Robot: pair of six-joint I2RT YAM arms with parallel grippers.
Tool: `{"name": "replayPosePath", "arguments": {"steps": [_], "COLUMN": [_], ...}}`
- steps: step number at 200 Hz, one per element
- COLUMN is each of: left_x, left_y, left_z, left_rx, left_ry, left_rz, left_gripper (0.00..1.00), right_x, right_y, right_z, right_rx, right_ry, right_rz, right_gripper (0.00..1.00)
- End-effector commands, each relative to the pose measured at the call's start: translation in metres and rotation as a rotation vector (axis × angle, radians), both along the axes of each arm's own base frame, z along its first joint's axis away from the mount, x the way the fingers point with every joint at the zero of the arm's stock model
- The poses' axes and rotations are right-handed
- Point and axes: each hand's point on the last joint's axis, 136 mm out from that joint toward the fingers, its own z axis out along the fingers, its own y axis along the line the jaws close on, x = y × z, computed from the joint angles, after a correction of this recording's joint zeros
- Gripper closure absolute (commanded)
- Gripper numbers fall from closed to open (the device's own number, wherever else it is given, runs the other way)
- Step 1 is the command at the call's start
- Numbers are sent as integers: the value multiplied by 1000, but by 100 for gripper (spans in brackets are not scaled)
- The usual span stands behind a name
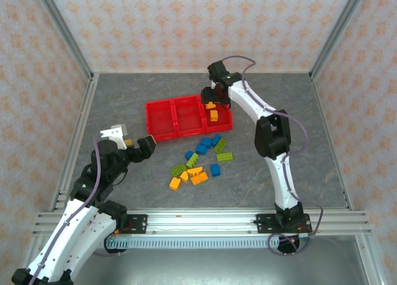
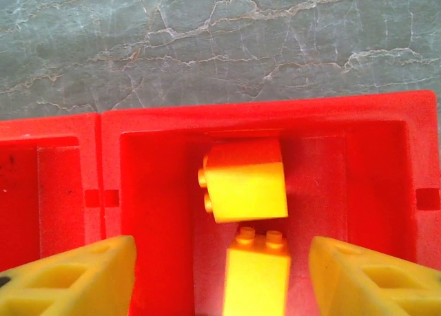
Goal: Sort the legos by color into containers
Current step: Place the lego in the container, then pick up the lego from the center of the table.
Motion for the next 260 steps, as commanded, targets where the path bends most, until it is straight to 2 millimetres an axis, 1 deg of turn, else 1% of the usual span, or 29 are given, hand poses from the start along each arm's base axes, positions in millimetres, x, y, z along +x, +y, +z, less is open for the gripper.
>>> {"name": "replayPosePath", "arguments": {"steps": [1, 24, 33, 52, 59, 73, 93, 97, 113, 136, 149, 154, 169, 197, 207, 225, 236, 260], "left_x": [0, 0, 0, 1, 2, 3, 3, 3, 3, 3, 4, 3, 3, 4, 4, 4, 3, 3], "left_y": [-1, -1, 0, 2, 1, -1, -3, -3, -3, -3, -2, -2, -3, -6, -7, -7, -6, -5], "left_z": [6, 7, 6, 4, 2, -1, -2, -2, -3, -3, -2, -3, -2, -4, -4, -4, -3, -1], "left_rx": [4, 3, 8, 18, 21, 23, 23, 23, 23, 23, 22, 23, 21, 17, 17, 17, 16, 13], "left_ry": [-35, -41, -38, -20, -11, 4, 11, 10, 11, 11, 9, 12, 9, 14, 15, 17, 14, 5], "left_rz": [-9, -11, -5, 8, 3, -6, -14, -15, -16, -15, -11, -11, -15, -32, -37, -35, -31, -26], "left_gripper": [1, 1, 1, 1, 1, 1, 1, 1, 1, 1, 1, 1, 1, 1, 1, 1, 1, 1], "right_x": [-9, -21, -27, -43, -51, -67, -95, -101, -122, -155, -175, -182, -205, -237, -244, -249, -249, -243], "right_y": [2, 5, 4, -3, -5, -11, -20, -23, -34, -51, -54, -52, -47, -46, -48, -52, -55, -56], "right_z": [58, 78, 85, 95, 99, 102, 97, 96, 87, 66, 54, 51, 29, -10, -22, -39, -46, -55], "right_rx": [64, 83, 84, 74, 73, 77, 86, 87, 83, 103, 119, 131, 124, 1, -51, -118, -149, -197], "right_ry": [-74, -88, -93, -93, -95, -88, -60, -53, -28, 11, 21, 28, 79, 169, 191, 218, 225, 230], "right_rz": [1, -1, -12, -55, -67, -83, -107, -117, -168, -282, -316, -309, -234, -99, -73, -41, -35, -24], "right_gripper": [30, 24, 19, 11, 9, 7, 3, 1, 0, 0, 0, 0, 0, 0, 0, 0, 0, 0]}}
